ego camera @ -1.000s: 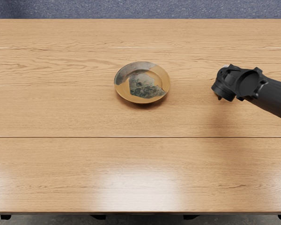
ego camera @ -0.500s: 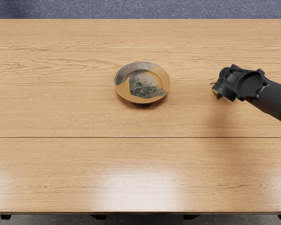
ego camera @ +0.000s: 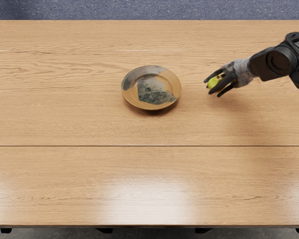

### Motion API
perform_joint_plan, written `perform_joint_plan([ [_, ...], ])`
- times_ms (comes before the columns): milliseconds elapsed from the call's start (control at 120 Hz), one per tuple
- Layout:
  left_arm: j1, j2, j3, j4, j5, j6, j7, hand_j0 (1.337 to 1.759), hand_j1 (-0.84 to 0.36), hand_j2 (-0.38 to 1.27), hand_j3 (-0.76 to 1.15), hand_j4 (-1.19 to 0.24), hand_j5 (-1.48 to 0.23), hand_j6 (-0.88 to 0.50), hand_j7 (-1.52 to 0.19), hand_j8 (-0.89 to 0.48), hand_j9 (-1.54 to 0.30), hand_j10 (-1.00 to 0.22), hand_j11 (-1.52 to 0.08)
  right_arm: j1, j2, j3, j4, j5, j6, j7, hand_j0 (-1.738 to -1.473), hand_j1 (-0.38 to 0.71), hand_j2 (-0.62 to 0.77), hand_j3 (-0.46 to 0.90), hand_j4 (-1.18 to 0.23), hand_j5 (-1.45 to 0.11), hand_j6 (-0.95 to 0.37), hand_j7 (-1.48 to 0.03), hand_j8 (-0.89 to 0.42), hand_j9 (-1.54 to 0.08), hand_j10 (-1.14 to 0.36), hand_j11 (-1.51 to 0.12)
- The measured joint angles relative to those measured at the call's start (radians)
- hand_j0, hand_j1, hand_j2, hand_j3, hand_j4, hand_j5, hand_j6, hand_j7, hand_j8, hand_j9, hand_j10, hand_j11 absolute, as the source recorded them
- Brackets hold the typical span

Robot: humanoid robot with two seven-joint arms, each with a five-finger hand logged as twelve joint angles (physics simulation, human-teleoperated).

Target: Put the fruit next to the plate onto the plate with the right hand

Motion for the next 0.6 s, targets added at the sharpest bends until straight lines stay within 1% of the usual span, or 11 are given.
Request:
perform_joint_plan([
  [50,0.000,0.000,0.000,0.000,0.000,0.000,0.000,1.658,0.35,0.00,0.00,0.00,0.00,0.00,0.00,0.00,0.00,0.00,0.00,0.002,0.023,0.052,0.002,-0.001,0.043,0.000,-1.628,0.35,-0.12,0.00,-0.69,-1.06,-0.34,-1.15,-0.39,-1.15,-0.79,-1.13],
  [108,0.000,0.000,0.000,0.000,0.000,0.000,0.000,1.658,0.35,0.00,0.00,0.00,0.00,0.00,0.00,0.00,0.00,0.00,0.00,0.011,0.077,0.091,0.004,-0.003,0.072,0.000,-1.626,0.35,-0.12,0.00,-0.71,-1.04,-0.35,-1.14,-0.39,-1.14,-0.81,-1.13],
  [183,0.000,0.000,0.000,0.000,0.000,0.000,0.000,1.658,0.35,0.00,0.00,0.00,0.00,0.00,0.00,0.00,0.00,0.00,0.00,0.031,0.150,0.115,0.004,-0.003,0.088,0.001,-1.626,0.35,-0.11,0.00,-0.71,-1.03,-0.35,-1.14,-0.40,-1.14,-0.83,-1.13],
  [258,0.000,0.000,0.000,0.000,0.000,0.000,0.000,1.658,0.35,0.00,0.00,0.00,0.00,0.00,0.00,0.00,0.00,0.00,0.00,0.053,0.200,0.125,0.001,-0.005,0.085,0.001,-1.626,0.35,-0.10,0.00,-0.72,-1.03,-0.35,-1.14,-0.41,-1.13,-0.84,-1.13],
  [383,0.000,0.000,0.000,0.000,0.000,0.000,0.000,1.658,0.35,0.00,0.00,0.00,0.00,0.00,0.00,0.00,0.00,0.00,0.00,0.081,0.234,0.127,-0.003,-0.017,0.056,0.001,-1.627,0.35,-0.07,0.00,-0.72,-1.02,-0.36,-1.14,-0.41,-1.13,-0.86,-1.12],
  [467,0.000,0.000,0.000,0.000,0.000,0.000,0.000,1.658,0.35,0.00,0.00,0.00,0.00,0.00,0.00,0.00,0.00,0.00,0.00,0.087,0.242,0.117,-0.005,-0.050,0.009,0.001,-1.626,0.34,-0.11,0.00,-0.73,-1.02,-0.37,-1.14,-0.43,-1.13,-0.86,-1.13],
  [542,0.000,0.000,0.000,0.000,0.000,0.000,0.000,1.658,0.35,0.00,0.00,0.00,0.00,0.00,0.00,0.00,0.00,0.00,0.00,0.089,0.246,0.093,-0.005,-0.068,-0.031,0.000,-1.625,0.33,-0.13,0.00,-0.78,-1.03,-0.38,-1.14,-0.44,-1.13,-0.86,-1.13],
  [558,0.000,0.000,0.000,0.000,0.000,0.000,0.000,1.658,0.35,0.00,0.00,0.00,0.00,0.00,0.00,0.00,0.00,0.00,0.00,0.090,0.246,0.091,-0.005,-0.069,-0.038,0.000,-1.627,0.32,-0.13,0.00,-0.76,-1.00,-0.39,-1.10,-0.45,-1.10,-0.84,-1.10],
  [600,0.000,0.000,0.000,0.000,0.000,0.000,0.000,1.658,0.35,0.00,0.00,0.00,0.00,0.00,0.00,0.00,0.00,0.00,0.00,0.089,0.247,0.085,-0.005,-0.069,-0.078,0.001,-1.632,0.21,-0.11,0.00,-0.63,-0.83,-0.32,-0.91,-0.37,-0.91,-0.69,-0.91],
])
